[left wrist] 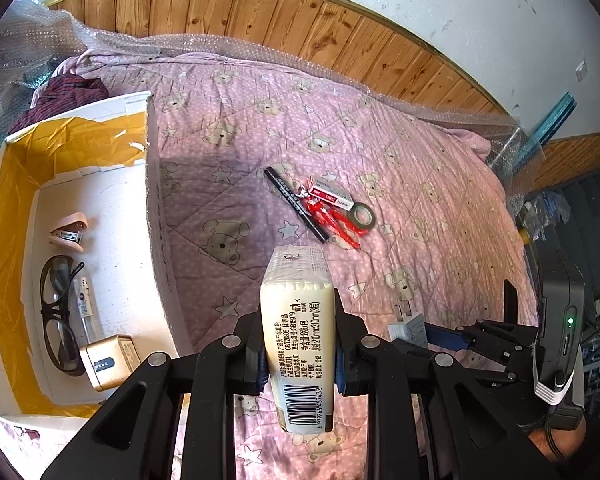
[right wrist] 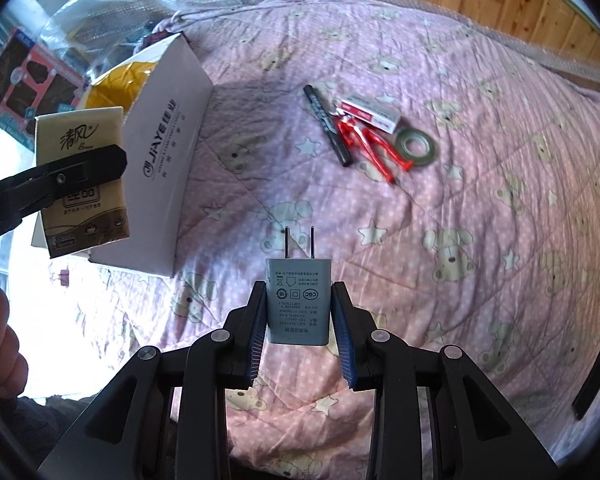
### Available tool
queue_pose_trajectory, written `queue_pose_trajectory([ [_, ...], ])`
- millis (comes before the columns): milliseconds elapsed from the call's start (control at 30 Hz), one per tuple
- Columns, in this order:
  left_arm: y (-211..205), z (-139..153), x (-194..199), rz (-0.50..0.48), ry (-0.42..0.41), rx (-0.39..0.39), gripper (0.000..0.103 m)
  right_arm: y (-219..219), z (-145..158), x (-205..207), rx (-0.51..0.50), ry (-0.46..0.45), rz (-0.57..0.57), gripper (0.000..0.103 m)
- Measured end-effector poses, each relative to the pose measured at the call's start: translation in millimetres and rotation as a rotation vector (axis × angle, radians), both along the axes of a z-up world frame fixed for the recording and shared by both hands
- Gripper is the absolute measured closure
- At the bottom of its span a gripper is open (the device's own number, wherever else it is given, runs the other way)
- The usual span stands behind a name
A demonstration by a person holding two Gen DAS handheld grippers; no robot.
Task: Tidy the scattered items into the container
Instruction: 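Lift and carry the tissue pack and charger toward the white box with both tools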
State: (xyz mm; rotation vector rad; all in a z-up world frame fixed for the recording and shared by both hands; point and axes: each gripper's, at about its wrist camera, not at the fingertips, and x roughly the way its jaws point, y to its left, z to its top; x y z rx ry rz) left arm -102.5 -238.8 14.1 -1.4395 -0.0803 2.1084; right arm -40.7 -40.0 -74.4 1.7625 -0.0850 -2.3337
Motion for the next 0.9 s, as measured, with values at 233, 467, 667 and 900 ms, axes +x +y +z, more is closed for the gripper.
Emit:
queue_pose_trajectory([
  [233, -10.2, 6.2, -1.4, 0.015, 0.010, 0.015, 0.078, -19.2, 10.5, -4.2, -0.013, 0.013, 0.065, 0.070],
  [467, -20.1, 10.8, -1.2, 0.032, 0.021, 0.031, 0.078, -36.5, 25.1, -7.5, -0.019, 0.035, 0.123, 0.070],
  [667, -28.1, 14.7, -0.9, 0.042, 0.026, 0.050, 0.078, -48.6, 38.7, -8.1, -0.014, 0.054, 0.166, 0.070],
  [900, -36.9, 19.1, 0.4, 0.064, 0.035, 0.070, 0.078, -60.2, 51.2, -7.8, -0.014, 0.070, 0.202, 0.070],
])
